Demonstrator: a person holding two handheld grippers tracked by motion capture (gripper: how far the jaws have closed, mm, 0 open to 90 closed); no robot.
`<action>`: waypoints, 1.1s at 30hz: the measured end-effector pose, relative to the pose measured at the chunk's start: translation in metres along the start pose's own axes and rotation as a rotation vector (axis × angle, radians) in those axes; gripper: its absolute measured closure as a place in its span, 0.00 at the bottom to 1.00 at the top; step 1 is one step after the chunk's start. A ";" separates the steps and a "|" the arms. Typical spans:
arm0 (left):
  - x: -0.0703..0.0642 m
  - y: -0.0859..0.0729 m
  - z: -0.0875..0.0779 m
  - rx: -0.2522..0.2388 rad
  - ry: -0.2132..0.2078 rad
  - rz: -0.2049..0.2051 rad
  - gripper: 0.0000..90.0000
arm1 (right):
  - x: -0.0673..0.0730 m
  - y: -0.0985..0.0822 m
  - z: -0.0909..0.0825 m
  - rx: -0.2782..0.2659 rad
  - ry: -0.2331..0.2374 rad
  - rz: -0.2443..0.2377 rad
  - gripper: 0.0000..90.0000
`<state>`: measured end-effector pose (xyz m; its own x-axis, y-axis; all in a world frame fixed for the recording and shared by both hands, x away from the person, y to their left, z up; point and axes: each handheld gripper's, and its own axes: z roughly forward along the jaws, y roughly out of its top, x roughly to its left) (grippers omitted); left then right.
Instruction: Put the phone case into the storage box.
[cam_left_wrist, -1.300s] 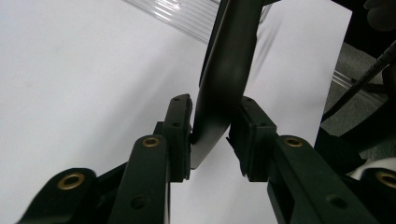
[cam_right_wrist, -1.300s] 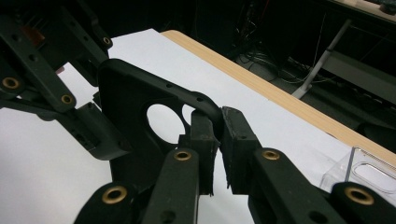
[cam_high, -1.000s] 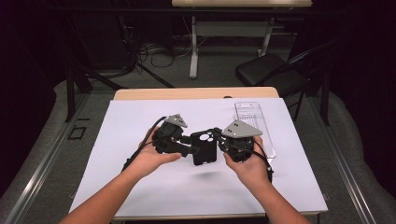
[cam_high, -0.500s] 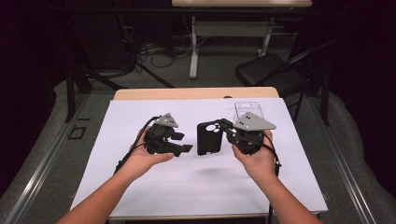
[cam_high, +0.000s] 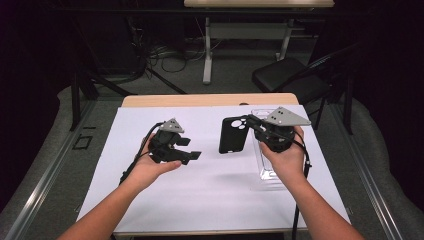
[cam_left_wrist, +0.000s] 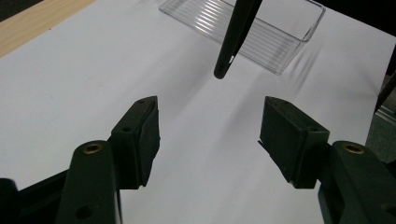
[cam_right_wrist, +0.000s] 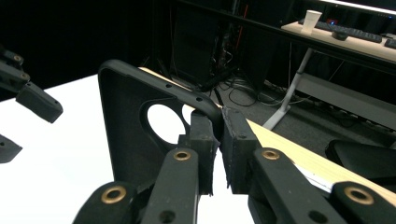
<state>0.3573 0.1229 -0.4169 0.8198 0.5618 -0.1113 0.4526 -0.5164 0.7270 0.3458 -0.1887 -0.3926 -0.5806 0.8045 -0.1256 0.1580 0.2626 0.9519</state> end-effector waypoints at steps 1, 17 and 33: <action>0.000 0.000 -0.001 -0.002 0.005 0.000 0.42 | -0.001 0.001 0.000 -0.004 0.001 0.000 0.93; 0.008 0.002 0.000 -0.009 0.004 -0.044 0.32 | -0.001 0.006 -0.003 -0.035 0.022 -0.005 0.93; 0.007 0.001 -0.004 -0.025 -0.009 -0.068 0.24 | -0.009 0.018 -0.004 -0.062 0.033 0.002 0.93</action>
<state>0.3621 0.1294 -0.4140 0.7910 0.5886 -0.1670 0.4981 -0.4609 0.7345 0.3505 -0.1933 -0.3734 -0.6062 0.7869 -0.1155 0.1096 0.2265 0.9678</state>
